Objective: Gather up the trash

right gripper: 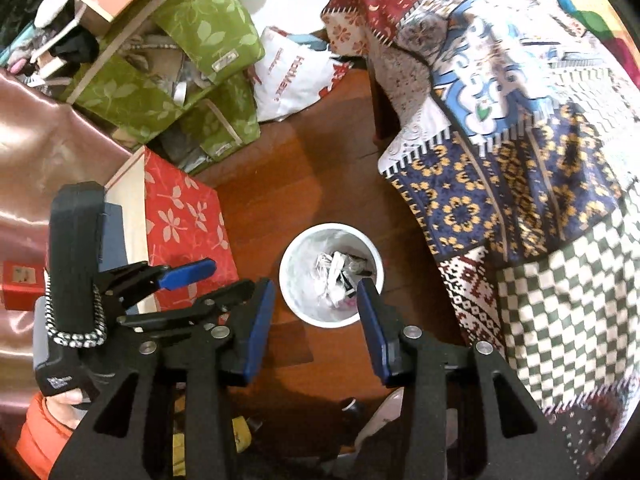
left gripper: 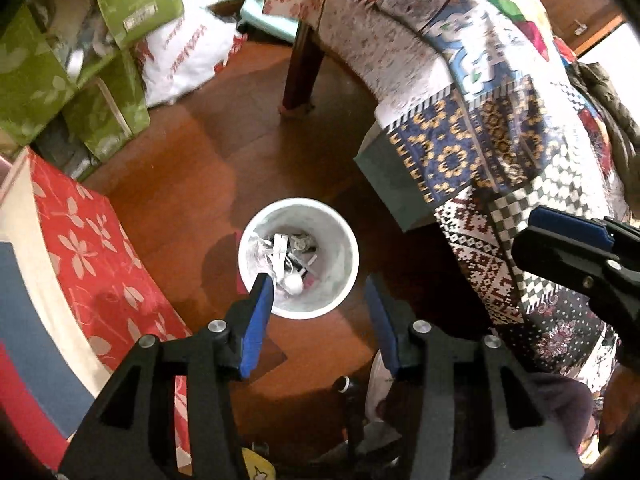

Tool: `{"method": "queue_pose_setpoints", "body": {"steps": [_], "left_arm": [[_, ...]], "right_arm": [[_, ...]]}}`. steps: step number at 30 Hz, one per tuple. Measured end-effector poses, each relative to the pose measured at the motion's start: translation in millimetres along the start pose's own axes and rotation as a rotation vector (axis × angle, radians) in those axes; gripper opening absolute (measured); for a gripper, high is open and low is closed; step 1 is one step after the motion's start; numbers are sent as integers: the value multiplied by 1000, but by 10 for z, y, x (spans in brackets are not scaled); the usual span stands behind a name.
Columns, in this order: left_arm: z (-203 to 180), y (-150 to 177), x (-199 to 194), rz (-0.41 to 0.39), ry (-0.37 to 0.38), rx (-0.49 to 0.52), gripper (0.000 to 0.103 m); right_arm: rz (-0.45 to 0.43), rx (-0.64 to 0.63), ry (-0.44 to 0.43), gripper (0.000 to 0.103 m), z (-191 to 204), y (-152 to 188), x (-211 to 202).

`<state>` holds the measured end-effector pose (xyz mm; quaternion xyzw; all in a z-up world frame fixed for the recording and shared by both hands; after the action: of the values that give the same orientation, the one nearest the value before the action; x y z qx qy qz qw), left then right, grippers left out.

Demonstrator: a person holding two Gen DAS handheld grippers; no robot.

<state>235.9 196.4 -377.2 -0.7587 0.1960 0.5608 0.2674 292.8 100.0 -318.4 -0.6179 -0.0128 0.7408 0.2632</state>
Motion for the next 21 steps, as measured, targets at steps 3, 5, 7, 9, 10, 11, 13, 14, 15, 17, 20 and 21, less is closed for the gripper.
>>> {"method": "queue_pose_setpoints", "body": {"steps": [3, 5, 7, 9, 10, 11, 13, 14, 15, 17, 20, 21], "left_arm": [[-80, 7, -284, -53, 19, 27, 47], [-170, 21, -558, -105, 35, 52, 47], [-270, 44, -826, -158, 51, 80, 47], [-384, 80, -1157, -221, 78, 111, 47], [-438, 86, -1283, -245, 92, 122, 47], [-502, 120, -1454, -276, 108, 137, 47], [-626, 189, -1746, -331, 137, 162, 47], [-672, 240, -1885, -357, 153, 174, 47], [-745, 305, -2070, -390, 178, 193, 47], [-834, 406, -2325, -434, 205, 224, 47], [-996, 639, -2744, -517, 254, 283, 47], [-1041, 720, -2864, -538, 275, 299, 47]], "right_arm": [[-43, 11, 22, 39, 9, 51, -232], [-85, 20, 39, 39, 30, 96, -450], [-130, 29, 61, 39, 46, 147, -673], [-179, 36, 81, 39, 82, 198, -919], [-212, 39, 96, 39, 110, 233, -1083], [-237, 39, 110, 39, 130, 266, -1214], [-301, 38, 150, 39, 194, 341, -1521], [-338, 36, 178, 39, 234, 393, -1698], [-376, 35, 204, 39, 279, 457, -1873], [-433, 40, 244, 39, 356, 558, -2146], [-520, 61, 309, 39, 470, 757, -2579], [-558, 72, 338, 39, 524, 849, -2744]]}}
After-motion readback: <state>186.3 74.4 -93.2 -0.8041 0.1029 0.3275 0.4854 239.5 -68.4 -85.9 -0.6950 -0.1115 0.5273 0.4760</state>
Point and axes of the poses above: each gripper's, at about its wrist camera, not at the fingertips, and x roughly the way its jaws point, z to its left, y to its underside, the point moved 7 cm from there along x, roughly the way its jaws point, and after that the axes turned 13 degrees about -x, right-handed, at the moved point
